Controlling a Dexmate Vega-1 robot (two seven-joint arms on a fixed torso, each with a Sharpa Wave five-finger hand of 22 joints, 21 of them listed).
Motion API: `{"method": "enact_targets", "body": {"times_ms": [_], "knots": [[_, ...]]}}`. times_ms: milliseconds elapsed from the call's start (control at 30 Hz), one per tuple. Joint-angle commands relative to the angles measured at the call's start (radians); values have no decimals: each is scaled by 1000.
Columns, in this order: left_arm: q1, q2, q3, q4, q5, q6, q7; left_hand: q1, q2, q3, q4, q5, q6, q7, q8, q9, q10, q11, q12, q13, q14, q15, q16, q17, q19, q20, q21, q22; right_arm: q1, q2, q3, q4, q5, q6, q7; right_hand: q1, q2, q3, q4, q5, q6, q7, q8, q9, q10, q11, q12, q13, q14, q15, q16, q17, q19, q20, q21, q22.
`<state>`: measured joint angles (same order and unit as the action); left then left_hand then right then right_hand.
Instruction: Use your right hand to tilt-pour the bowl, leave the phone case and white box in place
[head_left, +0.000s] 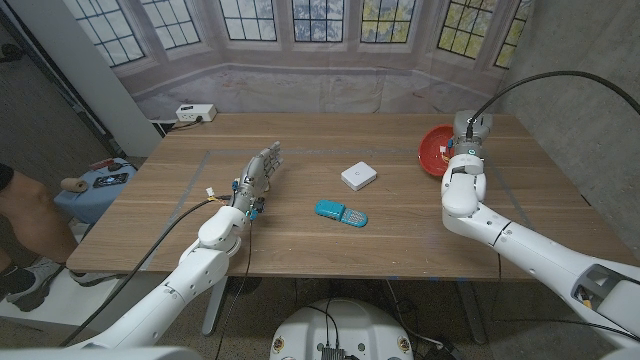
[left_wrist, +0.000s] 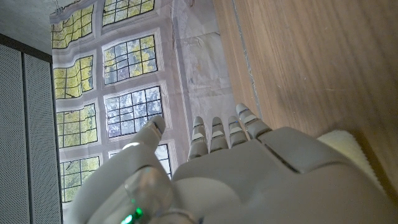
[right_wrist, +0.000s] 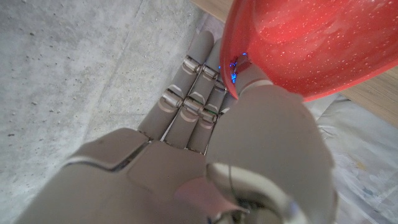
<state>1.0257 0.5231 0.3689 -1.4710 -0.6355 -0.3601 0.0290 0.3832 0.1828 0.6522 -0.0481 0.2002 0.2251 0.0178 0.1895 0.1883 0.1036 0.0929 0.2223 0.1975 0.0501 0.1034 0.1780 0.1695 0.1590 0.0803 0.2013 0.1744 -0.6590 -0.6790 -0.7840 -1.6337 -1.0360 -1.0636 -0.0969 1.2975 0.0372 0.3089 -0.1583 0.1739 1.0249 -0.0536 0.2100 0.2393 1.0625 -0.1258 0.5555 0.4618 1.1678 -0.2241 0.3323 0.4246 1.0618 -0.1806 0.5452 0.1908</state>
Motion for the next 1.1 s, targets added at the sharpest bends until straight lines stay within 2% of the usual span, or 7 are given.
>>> {"method": "enact_targets", "body": {"times_ms": [33, 333, 633, 1100], "knots": [[4, -2, 0, -3, -2, 3, 5, 8, -1, 0, -2, 5, 5, -1, 4, 5, 9, -2, 0, 2, 7, 7, 4, 3, 6, 1, 5, 5, 2, -6, 33, -34, 182, 7, -60, 6, -1, 5, 0, 6, -5, -3, -3, 6, 10, -12, 3, 4, 3, -17, -8, 6, -3, 0, 11, 2], [-3, -5, 5, 2, -1, 7, 0, 9, -1, -1, -3, 5, 6, -1, 4, 5, 9, -3, 0, 2, 8, 6, 4, 2, 6, 1, 5, 5, -8, -13, 93, -78, 358, 19, -90, 6, -1, 4, 0, 6, -7, -2, -3, 6, 10, -17, 3, 4, 1, -17, -11, 10, -6, -1, 14, 2], [-6, -4, 8, -1, 0, 14, 2, 10, -1, -1, -3, 5, 6, -1, 4, 5, 9, -3, -1, 2, 8, 6, 4, 3, 6, 1, 5, 6, -17, -44, 153, -118, 538, 32, -95, 5, 0, 4, 0, 6, -11, -2, -5, 7, 6, -17, 0, 4, 1, -17, -14, 16, -14, -2, 17, 2], [-15, -8, 16, -2, 6, 28, 10, 10, 0, -2, -3, 5, 6, -2, 3, 5, 9, -2, -1, 3, 8, 6, 4, 3, 6, 1, 5, 6, -14, -88, 184, -138, 733, 55, -126, 6, 1, 4, 0, 6, -12, 0, -5, 8, 3, -16, -1, 6, -3, -17, -20, 24, -21, -1, 23, 2]]}}
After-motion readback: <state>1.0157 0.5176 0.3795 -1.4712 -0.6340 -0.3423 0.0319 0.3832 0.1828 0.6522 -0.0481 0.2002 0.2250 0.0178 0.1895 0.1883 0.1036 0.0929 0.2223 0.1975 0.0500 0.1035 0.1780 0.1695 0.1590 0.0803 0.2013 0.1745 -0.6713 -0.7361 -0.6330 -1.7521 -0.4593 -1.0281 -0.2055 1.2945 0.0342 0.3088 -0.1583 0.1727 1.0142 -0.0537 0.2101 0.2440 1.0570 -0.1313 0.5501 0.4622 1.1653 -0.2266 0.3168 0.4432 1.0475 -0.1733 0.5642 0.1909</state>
